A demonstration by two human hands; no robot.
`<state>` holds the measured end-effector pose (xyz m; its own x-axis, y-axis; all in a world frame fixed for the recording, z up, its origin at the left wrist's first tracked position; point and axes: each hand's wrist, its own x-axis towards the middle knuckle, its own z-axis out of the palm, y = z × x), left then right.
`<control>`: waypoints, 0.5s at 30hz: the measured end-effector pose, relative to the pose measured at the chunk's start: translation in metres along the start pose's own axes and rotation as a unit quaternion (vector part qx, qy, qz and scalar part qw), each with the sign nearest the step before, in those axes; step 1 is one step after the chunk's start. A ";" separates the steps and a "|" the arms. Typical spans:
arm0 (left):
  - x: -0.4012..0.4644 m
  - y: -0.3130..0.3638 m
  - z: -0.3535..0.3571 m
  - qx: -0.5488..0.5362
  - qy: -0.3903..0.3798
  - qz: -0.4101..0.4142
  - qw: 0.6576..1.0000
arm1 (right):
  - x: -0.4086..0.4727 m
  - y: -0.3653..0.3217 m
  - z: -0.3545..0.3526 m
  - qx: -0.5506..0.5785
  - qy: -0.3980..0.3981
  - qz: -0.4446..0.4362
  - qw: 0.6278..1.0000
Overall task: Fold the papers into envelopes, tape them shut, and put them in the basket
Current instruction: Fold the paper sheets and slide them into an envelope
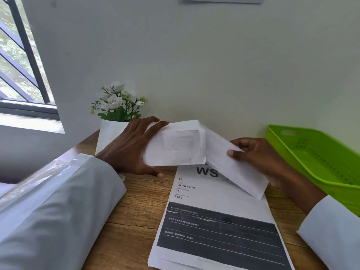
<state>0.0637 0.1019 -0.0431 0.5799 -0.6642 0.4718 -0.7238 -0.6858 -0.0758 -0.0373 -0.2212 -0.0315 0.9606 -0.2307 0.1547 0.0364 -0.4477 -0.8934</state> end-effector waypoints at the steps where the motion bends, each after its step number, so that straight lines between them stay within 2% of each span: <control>1: -0.001 -0.002 -0.001 -0.002 -0.001 -0.007 1.000 | 0.000 -0.002 -0.003 0.021 0.015 -0.006 1.000; 6: -0.006 -0.012 -0.002 -0.011 0.003 -0.035 0.999 | 0.002 -0.002 -0.011 0.092 0.027 -0.029 0.995; 15: -0.007 -0.020 0.003 -0.013 -0.013 -0.050 0.999 | 0.001 -0.001 -0.009 0.104 0.019 -0.042 0.994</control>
<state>0.0754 0.1197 -0.0472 0.6587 -0.6008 0.4528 -0.6716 -0.7409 -0.0060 -0.0383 -0.2286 -0.0267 0.9409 -0.2344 0.2445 0.1756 -0.2797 -0.9439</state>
